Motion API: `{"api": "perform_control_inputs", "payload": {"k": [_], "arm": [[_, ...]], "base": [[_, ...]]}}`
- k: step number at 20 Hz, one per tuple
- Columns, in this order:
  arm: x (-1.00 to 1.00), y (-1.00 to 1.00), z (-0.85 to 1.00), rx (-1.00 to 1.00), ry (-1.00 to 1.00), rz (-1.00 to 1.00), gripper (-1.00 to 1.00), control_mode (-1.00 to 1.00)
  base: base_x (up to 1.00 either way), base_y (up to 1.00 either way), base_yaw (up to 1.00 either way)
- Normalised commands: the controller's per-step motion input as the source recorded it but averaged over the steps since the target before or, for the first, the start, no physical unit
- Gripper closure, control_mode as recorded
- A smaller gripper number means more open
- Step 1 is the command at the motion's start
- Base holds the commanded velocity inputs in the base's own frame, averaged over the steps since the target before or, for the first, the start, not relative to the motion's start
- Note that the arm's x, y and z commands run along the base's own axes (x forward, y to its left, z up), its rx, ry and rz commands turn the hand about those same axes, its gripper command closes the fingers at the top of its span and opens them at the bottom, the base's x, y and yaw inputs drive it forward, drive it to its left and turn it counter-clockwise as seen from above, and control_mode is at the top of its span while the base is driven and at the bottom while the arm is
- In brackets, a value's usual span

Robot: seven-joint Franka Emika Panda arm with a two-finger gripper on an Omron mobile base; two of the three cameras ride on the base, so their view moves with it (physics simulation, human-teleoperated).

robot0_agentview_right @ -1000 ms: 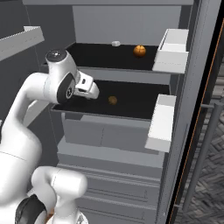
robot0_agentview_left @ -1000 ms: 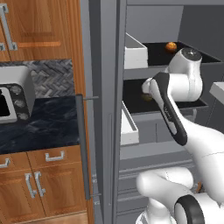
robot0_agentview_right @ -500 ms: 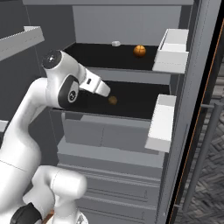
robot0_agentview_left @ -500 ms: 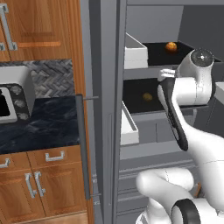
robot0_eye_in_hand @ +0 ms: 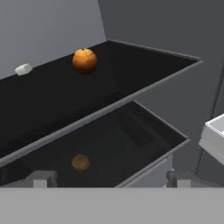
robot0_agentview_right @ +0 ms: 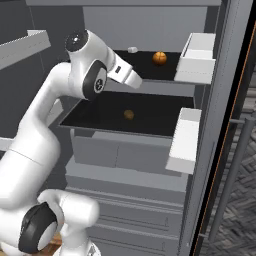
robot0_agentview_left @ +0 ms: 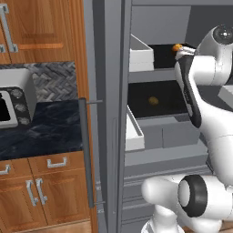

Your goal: Pick the kiwi and orange from the fridge and place them on the plate next to the blender to make a fruit smoothie.

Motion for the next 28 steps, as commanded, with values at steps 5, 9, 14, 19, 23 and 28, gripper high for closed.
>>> {"api": "perform_control_inputs", "payload": {"k": [5,9,14,19,23,28], "arm": [[0.71,-0.05,0.25,0.00,-0.03,0.00,-1.00,-1.00],[0.65,-0.20,-0.04,0.00,0.00,0.00,-1.00,-1.00],[0.72,-0.29,-0.23,-0.01,0.05,0.00,-1.00,-1.00],[0.75,-0.32,-0.24,0.00,0.04,0.00,-1.00,-1.00],[0.71,-0.33,-0.20,0.00,0.01,0.00,-1.00,-1.00],[0.70,-0.22,-0.07,0.00,0.00,0.00,-1.00,-1.00]], "base": [[0.00,0.00,0.00],[0.00,0.00,0.00],[0.00,0.00,0.00],[0.00,0.00,0.00],[0.00,0.00,0.00],[0.00,0.00,0.00]]}}
